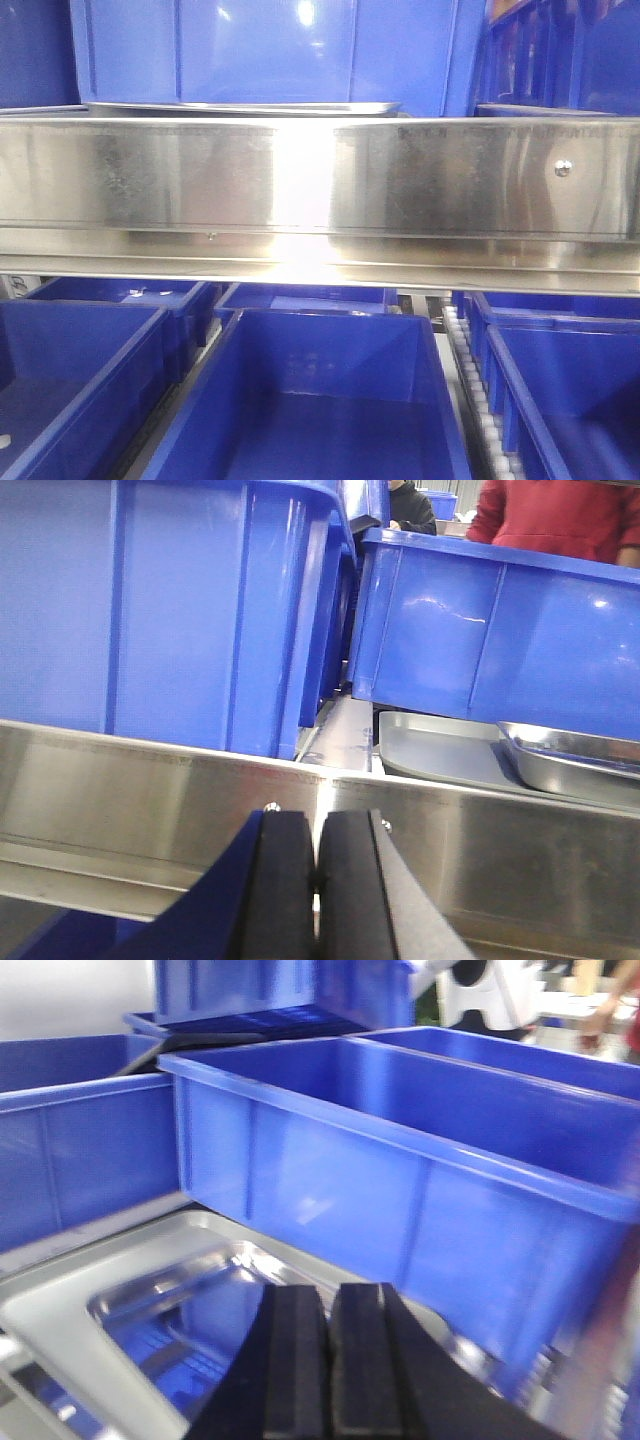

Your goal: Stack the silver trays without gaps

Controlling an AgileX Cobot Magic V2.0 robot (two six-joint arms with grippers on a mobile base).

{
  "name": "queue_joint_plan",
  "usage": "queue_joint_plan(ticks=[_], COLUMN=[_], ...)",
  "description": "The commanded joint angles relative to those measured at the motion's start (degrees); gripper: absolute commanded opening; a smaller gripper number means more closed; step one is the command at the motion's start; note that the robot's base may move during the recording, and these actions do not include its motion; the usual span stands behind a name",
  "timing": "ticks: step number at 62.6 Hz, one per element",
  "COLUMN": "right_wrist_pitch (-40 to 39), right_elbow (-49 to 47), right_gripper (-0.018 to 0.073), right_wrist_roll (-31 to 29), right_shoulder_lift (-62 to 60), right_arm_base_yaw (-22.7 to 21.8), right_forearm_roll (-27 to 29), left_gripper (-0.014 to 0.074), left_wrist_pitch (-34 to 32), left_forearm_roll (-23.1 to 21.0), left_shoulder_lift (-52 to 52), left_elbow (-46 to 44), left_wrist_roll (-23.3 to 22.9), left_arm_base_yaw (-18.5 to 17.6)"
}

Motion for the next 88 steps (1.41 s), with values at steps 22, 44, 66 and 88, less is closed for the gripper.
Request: queue_joint_plan(ticks=[22,44,66,88], right_wrist_pitch=[-2.27,-8.75,-14.56,-14.68], right_elbow=[24.32,44.33,50.36,50.36], right_gripper=[-0.0088,-0.0088,-0.0088,-0.0088], right_wrist_roll=[-0.59,-0.59,0.04,0.04], right_shoulder_lift=[-31.47,-48.87,-50.63,-50.63], right_arm_base_yaw=[-5.69,-20.94,-25.65,-25.65], right_forearm_roll=[-2.7,-3.53,-2.02,-2.02], left_gripper=[0.0004,0.0004,0.0004,0.0004], left_wrist_pitch=[-1.01,-1.01,-1.01,-1.01], left_forearm_roll=[-0.06,-0.06,-0.06,-0.06], left_shoulder_lift=[-0.3,-0.3,-0.3,-0.3], left_elbow=[-0.09,-0.09,-0.09,-0.09], left_wrist_roll=[0.23,0.23,0.23,0.23], left_arm_base_yaw=[0.02,0.02,0.02,0.02])
